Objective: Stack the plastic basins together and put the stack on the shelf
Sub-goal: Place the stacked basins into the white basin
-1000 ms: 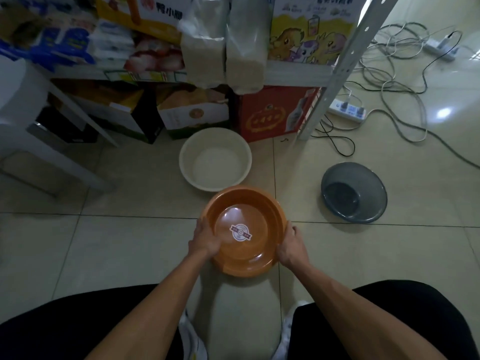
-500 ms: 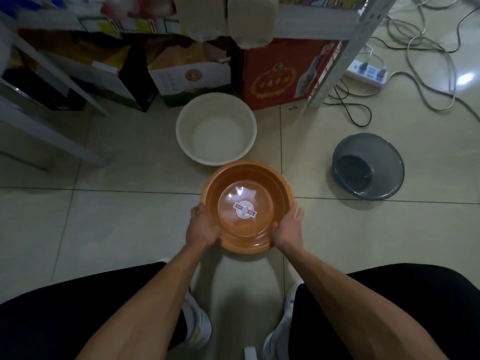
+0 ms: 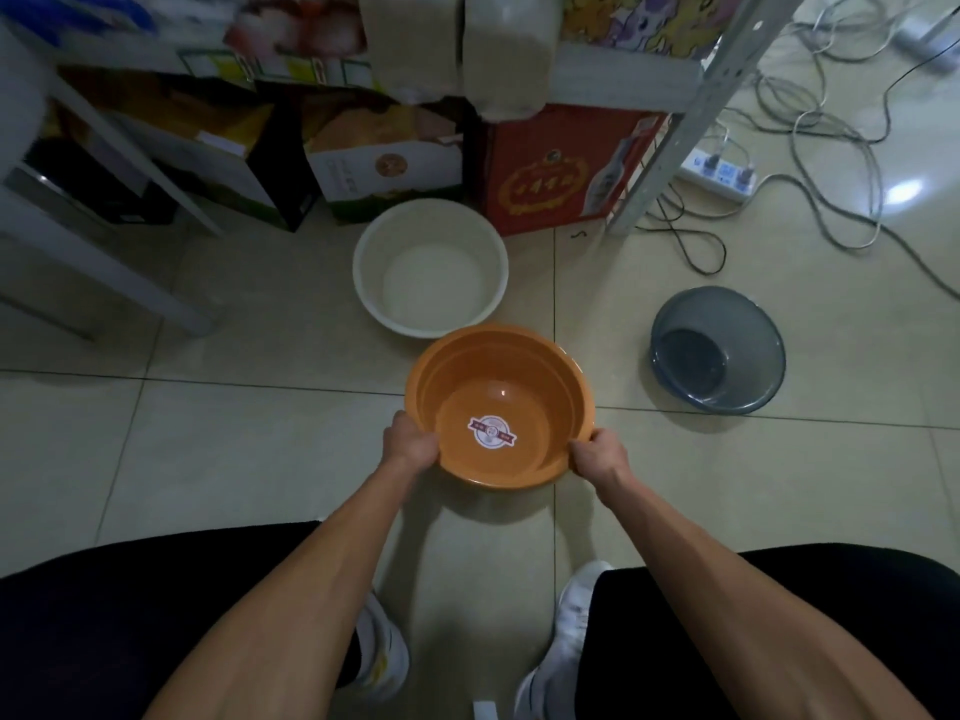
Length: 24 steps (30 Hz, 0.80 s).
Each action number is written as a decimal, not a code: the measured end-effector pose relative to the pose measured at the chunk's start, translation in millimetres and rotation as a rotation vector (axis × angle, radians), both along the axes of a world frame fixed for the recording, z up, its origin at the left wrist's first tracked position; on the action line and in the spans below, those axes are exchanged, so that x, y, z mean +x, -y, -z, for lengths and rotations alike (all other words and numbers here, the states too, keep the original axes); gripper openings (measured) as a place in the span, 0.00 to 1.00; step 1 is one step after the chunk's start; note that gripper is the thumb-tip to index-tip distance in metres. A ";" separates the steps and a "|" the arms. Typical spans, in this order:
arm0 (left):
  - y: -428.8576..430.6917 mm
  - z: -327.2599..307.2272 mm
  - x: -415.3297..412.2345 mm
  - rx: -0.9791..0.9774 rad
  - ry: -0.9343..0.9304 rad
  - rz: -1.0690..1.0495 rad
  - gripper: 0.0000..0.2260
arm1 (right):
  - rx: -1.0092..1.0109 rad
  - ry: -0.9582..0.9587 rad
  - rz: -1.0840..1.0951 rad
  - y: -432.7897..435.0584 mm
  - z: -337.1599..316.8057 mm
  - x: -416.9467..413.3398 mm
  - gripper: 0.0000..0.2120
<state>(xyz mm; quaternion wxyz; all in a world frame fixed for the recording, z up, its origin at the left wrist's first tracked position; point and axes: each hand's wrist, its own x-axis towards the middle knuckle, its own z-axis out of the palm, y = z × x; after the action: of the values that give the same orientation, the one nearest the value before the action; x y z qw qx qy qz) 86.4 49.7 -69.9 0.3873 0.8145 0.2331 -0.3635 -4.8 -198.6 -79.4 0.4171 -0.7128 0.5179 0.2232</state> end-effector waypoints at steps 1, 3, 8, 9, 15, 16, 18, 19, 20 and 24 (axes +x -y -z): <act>4.4 -5.7 3.7 -0.004 0.025 0.025 0.17 | -0.011 0.014 0.017 2.8 -10.0 -1.2 0.06; 14.6 -21.6 9.9 -0.013 0.081 0.071 0.12 | -0.030 0.061 0.061 4.8 -29.9 -4.1 0.06; 22.6 -60.7 35.0 -0.015 0.274 0.055 0.18 | 0.004 0.244 0.144 -2.6 -53.7 9.7 0.10; 21.7 -73.2 43.5 -0.031 0.331 0.036 0.18 | 0.027 0.293 0.150 -4.6 -53.5 20.8 0.11; 1.0 -85.4 122.5 -0.043 0.608 -0.079 0.19 | 0.028 0.578 0.057 -13.2 -49.7 139.0 0.16; -1.8 -82.0 134.7 -0.017 0.636 -0.085 0.18 | 0.025 0.602 0.016 -15.9 -49.3 161.1 0.14; -7.3 -69.7 159.5 0.035 0.652 -0.113 0.19 | 0.017 0.630 -0.069 -23.7 -50.4 203.0 0.10; -9.6 -62.2 171.2 0.035 0.645 -0.146 0.20 | 0.017 0.630 -0.104 -26.8 -46.6 222.8 0.09; -14.2 -52.4 181.7 0.040 0.628 -0.165 0.22 | 0.009 0.628 -0.135 -29.0 -39.8 239.6 0.10; -37.0 -0.3 201.2 0.057 0.438 -0.082 0.21 | -0.039 0.489 -0.245 -34.7 -6.6 275.7 0.16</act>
<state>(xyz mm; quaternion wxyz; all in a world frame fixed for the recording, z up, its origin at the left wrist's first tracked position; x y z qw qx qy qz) 287.6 86.7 -69.6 0.4201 0.8745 0.1866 -0.1550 270.9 -163.9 -72.9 0.4858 -0.8107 0.3160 0.0834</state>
